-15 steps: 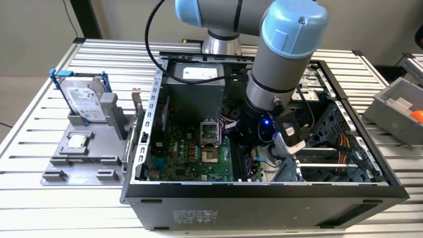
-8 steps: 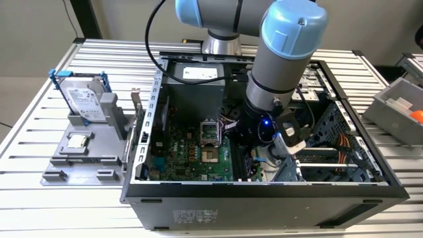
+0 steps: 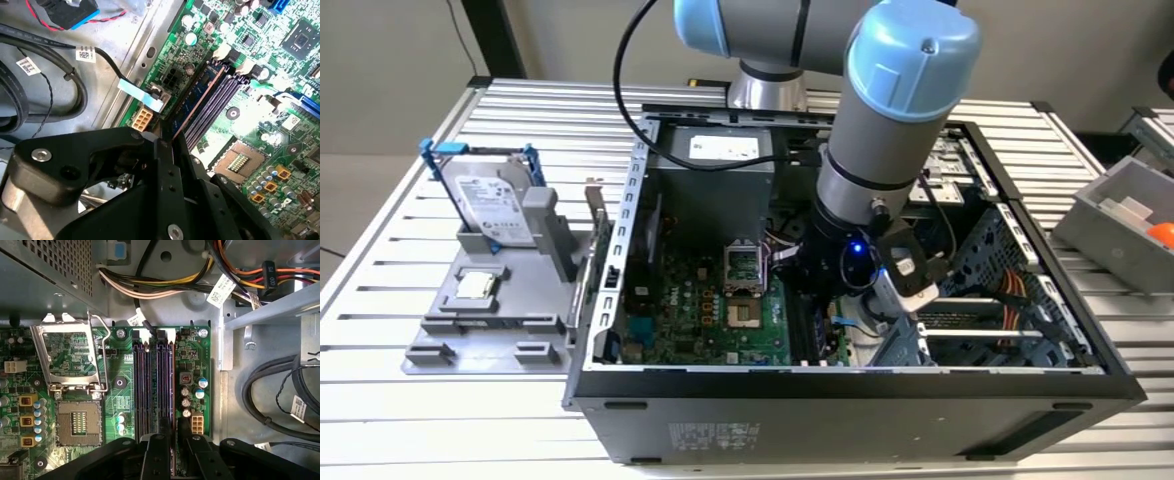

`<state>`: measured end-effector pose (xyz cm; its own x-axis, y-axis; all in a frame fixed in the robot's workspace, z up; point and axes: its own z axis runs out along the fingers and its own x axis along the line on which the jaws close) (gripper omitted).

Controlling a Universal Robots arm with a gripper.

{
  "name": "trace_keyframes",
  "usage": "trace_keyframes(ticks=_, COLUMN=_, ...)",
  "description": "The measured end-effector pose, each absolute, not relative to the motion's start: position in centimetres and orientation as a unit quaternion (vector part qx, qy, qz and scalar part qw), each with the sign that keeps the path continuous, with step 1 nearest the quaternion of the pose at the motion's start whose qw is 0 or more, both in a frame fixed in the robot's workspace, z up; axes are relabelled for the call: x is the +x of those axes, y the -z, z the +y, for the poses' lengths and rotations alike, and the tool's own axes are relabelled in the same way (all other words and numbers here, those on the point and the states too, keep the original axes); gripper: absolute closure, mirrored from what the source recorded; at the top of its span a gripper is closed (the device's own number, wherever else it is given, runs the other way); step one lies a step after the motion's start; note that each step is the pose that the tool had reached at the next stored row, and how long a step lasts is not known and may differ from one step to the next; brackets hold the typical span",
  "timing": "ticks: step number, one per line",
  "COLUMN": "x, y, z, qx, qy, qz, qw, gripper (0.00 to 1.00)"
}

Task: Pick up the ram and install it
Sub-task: 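Press down the ram until it locks into place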

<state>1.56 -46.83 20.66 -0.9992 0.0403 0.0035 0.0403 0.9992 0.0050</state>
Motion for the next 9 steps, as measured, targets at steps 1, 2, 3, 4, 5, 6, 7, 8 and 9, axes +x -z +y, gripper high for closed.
trace_keyframes(ticks=1, x=1.55, y=-20.67, z=-46.83, qx=-0.02, qy=0.002, qz=-1.0, qw=0.002, gripper=0.0)
trace_keyframes(ticks=2, x=1.55, y=-20.67, z=-46.84, qx=-0.02, qy=0.002, qz=-1.0, qw=0.002, gripper=0.0)
trace_keyframes(ticks=3, x=1.55, y=-20.67, z=-46.84, qx=-0.02, qy=0.002, qz=-1.0, qw=0.002, gripper=0.0)
trace_keyframes(ticks=4, x=1.55, y=-20.66, z=-46.83, qx=-0.02, qy=0.002, qz=-1.0, qw=0.002, gripper=0.0)
trace_keyframes(ticks=5, x=1.55, y=-20.66, z=-46.83, qx=-0.02, qy=0.002, qz=-1.0, qw=0.002, gripper=0.0)
trace_keyframes(ticks=6, x=1.55, y=-20.67, z=-46.83, qx=-0.02, qy=0.002, qz=-1.0, qw=0.002, gripper=0.0)
trace_keyframes(ticks=7, x=1.55, y=-20.74, z=-46.83, qx=-0.02, qy=0.002, qz=-1.0, qw=0.002, gripper=0.0)
trace_keyframes(ticks=8, x=1.55, y=-20.9, z=-46.83, qx=-0.02, qy=0.002, qz=-1.0, qw=0.002, gripper=0.0)
trace_keyframes(ticks=9, x=1.55, y=-21.18, z=-46.83, qx=-0.02, qy=0.002, qz=-1.0, qw=0.002, gripper=0.0)
